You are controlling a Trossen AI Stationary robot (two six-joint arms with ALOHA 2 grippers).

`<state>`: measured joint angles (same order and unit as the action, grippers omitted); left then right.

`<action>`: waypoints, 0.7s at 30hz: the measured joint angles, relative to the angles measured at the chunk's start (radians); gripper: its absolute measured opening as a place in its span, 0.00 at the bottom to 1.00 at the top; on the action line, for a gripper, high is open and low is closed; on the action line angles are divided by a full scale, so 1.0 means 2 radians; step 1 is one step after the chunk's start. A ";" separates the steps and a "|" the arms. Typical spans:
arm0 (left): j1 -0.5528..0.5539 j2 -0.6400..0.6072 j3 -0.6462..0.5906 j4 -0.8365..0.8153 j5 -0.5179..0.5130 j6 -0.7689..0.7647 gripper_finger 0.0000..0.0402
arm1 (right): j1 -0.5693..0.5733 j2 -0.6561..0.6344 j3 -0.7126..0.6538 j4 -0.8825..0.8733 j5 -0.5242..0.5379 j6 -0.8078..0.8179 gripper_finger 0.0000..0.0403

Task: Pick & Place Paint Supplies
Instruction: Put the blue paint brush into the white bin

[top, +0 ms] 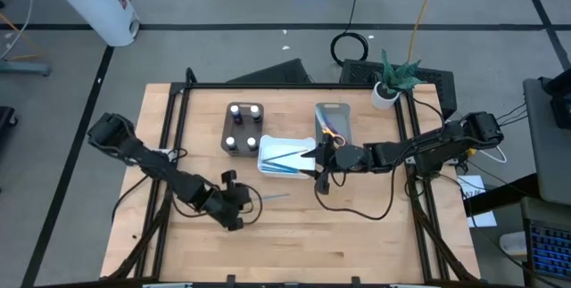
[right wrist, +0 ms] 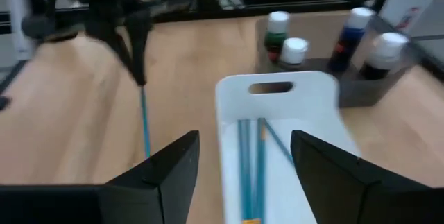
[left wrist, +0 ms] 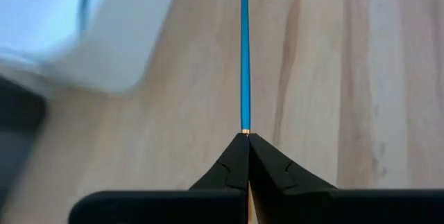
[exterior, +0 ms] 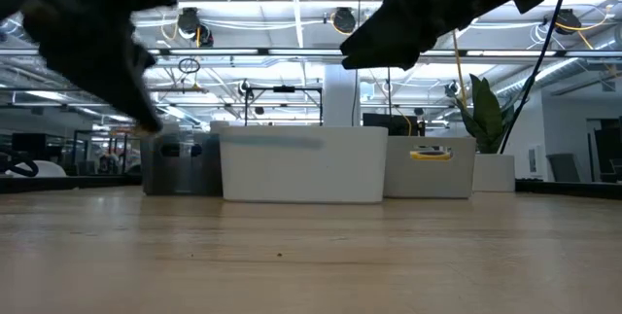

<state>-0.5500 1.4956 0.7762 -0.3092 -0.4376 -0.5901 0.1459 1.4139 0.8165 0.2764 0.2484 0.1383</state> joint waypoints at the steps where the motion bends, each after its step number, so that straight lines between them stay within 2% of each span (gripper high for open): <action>1: -0.001 0.000 0.014 -0.014 -0.008 0.007 0.00 | 0.000 0.000 0.000 0.000 -0.010 0.001 0.55; 5: -0.004 -0.001 0.057 -0.049 -0.042 0.044 0.00 | 0.004 0.000 0.000 0.004 -0.073 0.003 0.59; 9: -0.003 -0.002 0.085 -0.045 -0.067 0.087 0.00 | 0.020 0.000 0.000 0.025 -0.103 0.002 0.62; 15: 0.007 -0.002 0.114 -0.046 -0.085 0.127 0.00 | 0.051 0.000 0.000 0.051 -0.112 -0.052 0.65; 21: 0.012 -0.002 0.138 -0.046 -0.100 0.161 0.00 | 0.059 0.000 0.000 0.049 -0.110 -0.060 0.63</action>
<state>-0.5255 1.4925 1.0516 -0.4004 -0.6376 -0.2691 0.2634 1.4139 0.8162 0.3748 0.0289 0.0181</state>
